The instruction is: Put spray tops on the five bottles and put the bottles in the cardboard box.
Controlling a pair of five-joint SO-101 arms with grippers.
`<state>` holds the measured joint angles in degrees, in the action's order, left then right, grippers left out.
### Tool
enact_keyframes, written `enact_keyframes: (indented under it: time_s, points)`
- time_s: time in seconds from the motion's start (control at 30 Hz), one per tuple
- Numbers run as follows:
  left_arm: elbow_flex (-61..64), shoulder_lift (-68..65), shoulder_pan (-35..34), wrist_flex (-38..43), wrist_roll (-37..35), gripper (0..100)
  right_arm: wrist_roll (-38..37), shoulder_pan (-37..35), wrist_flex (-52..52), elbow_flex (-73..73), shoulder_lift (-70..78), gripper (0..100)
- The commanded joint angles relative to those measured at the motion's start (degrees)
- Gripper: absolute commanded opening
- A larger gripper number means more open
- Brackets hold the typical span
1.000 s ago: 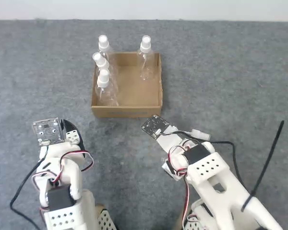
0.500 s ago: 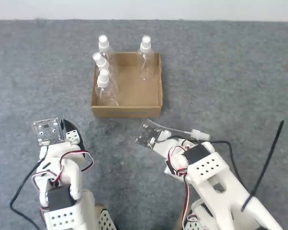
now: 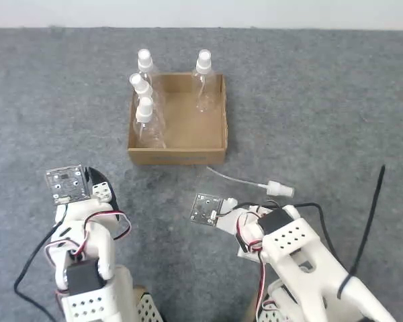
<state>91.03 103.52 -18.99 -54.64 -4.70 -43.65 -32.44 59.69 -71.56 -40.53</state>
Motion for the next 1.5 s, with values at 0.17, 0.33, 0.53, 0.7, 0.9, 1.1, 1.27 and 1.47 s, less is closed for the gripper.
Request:
enact_keyframes:
  time_s: [0.17,0.33,0.53,0.7,0.9,1.1,1.27,1.47]
  points:
    - [-0.7,0.9,-0.2,1.8,0.2,1,0.3,0.7,-1.0,1.0,-2.2,20.5]
    - [-0.7,0.9,-0.2,1.8,0.2,1,4.8,0.7,-0.6,2.8,-2.3,2.9]
    - [-0.7,0.9,-0.2,1.8,0.2,1,8.7,0.4,2.9,6.2,-2.3,0.7]
    - [-0.7,0.9,-0.2,1.8,0.2,1,15.3,0.6,9.4,12.6,-2.3,0.7]
    - [-0.7,0.9,-0.2,1.8,0.2,1,27.1,0.1,10.7,18.2,-2.3,0.7]
    - [-0.7,0.9,-0.2,1.8,0.2,1,38.7,0.1,10.8,22.6,-2.4,0.7]
    - [-0.7,0.9,-0.2,1.8,0.2,1,44.6,0.1,11.3,25.7,-2.8,0.7]
    - [-0.7,0.9,-0.2,1.8,0.2,1,48.4,0.6,12.9,24.4,-13.6,0.7]
